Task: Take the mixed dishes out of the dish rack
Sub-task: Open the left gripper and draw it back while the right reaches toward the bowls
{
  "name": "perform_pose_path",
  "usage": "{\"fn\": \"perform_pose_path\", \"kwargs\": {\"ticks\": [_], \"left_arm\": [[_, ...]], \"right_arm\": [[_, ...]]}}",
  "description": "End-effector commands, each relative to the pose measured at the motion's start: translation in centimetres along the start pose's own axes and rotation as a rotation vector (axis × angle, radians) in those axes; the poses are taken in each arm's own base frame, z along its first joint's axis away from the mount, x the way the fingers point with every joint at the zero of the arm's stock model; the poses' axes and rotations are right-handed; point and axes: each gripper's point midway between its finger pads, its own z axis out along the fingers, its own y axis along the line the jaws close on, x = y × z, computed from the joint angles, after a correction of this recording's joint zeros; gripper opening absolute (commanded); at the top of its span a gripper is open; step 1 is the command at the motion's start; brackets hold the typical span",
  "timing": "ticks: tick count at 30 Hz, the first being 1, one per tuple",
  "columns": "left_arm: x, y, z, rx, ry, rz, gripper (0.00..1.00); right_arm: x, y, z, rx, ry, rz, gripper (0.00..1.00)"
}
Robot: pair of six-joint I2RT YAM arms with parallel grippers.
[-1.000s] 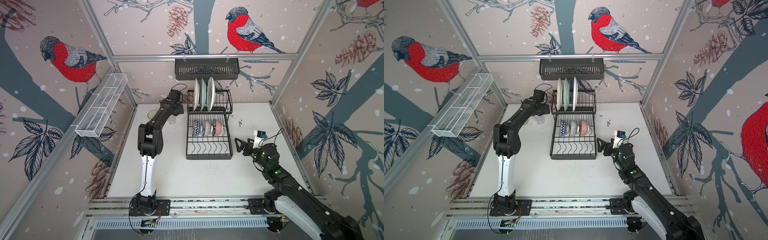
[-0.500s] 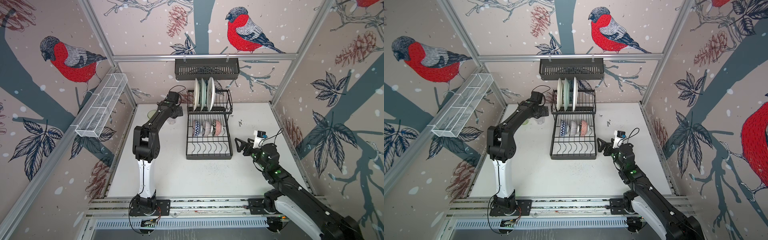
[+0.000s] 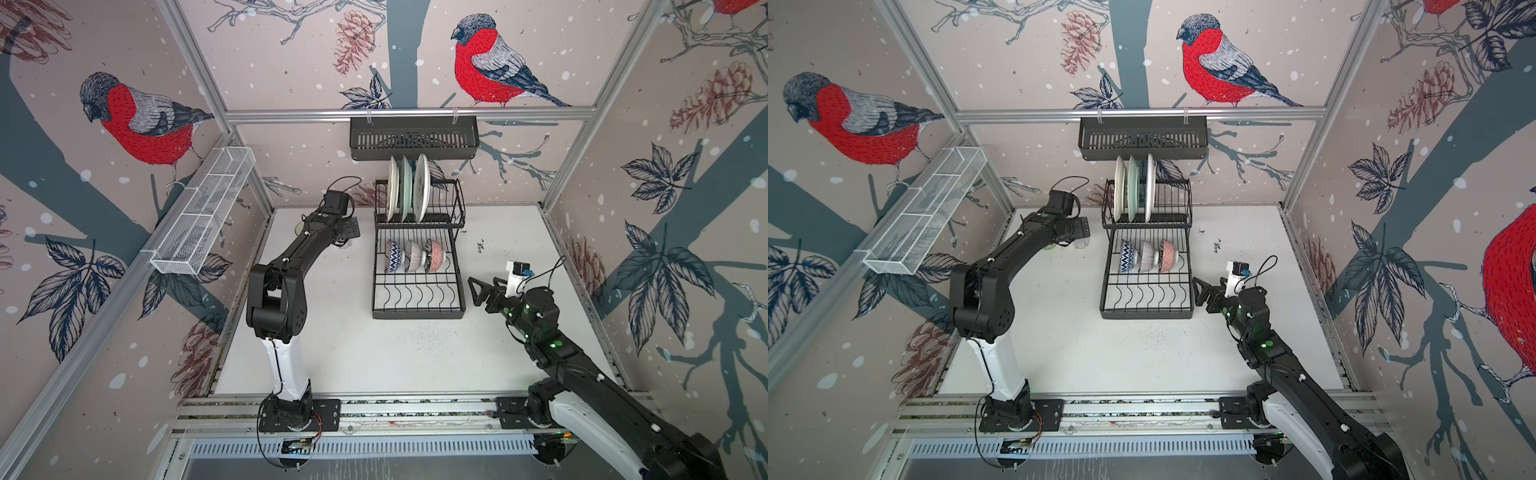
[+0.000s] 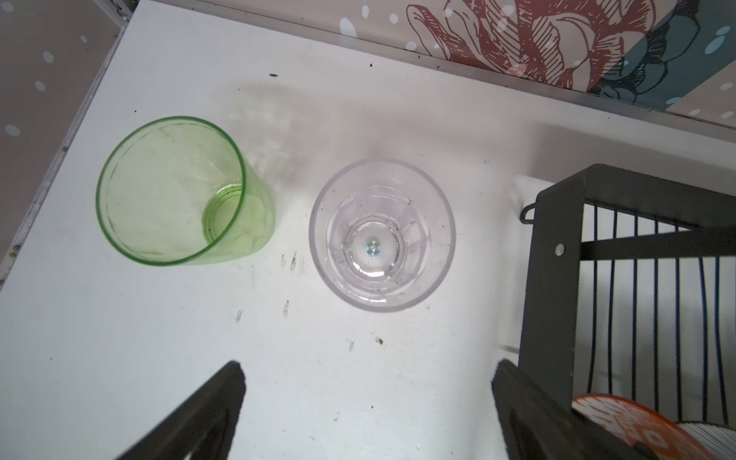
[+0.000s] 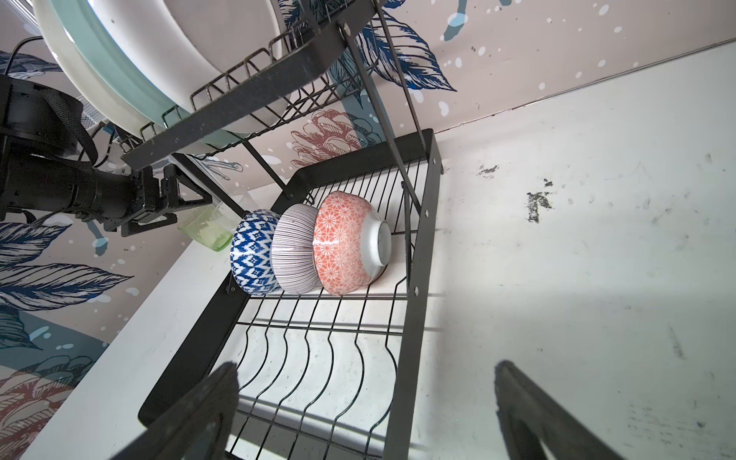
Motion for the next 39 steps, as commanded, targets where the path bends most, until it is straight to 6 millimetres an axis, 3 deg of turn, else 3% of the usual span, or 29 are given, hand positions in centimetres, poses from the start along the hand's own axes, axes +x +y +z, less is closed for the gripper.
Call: {"fn": "perform_pose_path", "kwargs": {"ticks": [1,4,7,13,19,24,30,35,39], "left_arm": [[-1.2,-0.2,-1.5,0.050,-0.078,-0.057,0.97],[-1.0,-0.4,-3.6,0.118,-0.140,-0.108,0.97],[0.5,-0.2,-5.2,0.187,-0.179,-0.157,0.97],[4.6,0.0,-8.6,0.331,-0.217,-0.197,0.97],[8.0,0.5,-11.3,0.437,-0.258,-0.213,0.97],[9.7,-0.5,-12.1,0.543,-0.251,-0.207,0.97],[10.6,-1.5,-11.2,0.580,-0.215,-0.173,0.97],[10.6,-1.9,-11.7,0.616,-0.235,-0.172,0.97],[10.7,-2.2,-12.5,0.632,-0.252,-0.156,0.97]], "right_arm": [[-0.7,0.6,-0.1,-0.024,-0.016,-0.024,1.00],[-0.7,1.1,0.2,-0.044,-0.012,-0.021,0.99],[-0.9,1.9,0.6,-0.064,0.003,-0.012,1.00],[-1.1,4.3,2.2,-0.117,0.055,-0.027,0.99],[-0.7,5.7,5.1,-0.174,0.120,-0.024,0.99],[-0.7,5.9,8.2,-0.168,0.161,-0.061,1.00],[1.2,4.9,11.5,-0.133,0.232,-0.070,0.93],[2.8,3.8,12.7,-0.102,0.263,-0.076,0.87],[3.3,4.0,13.2,-0.123,0.274,-0.090,0.84]]}}
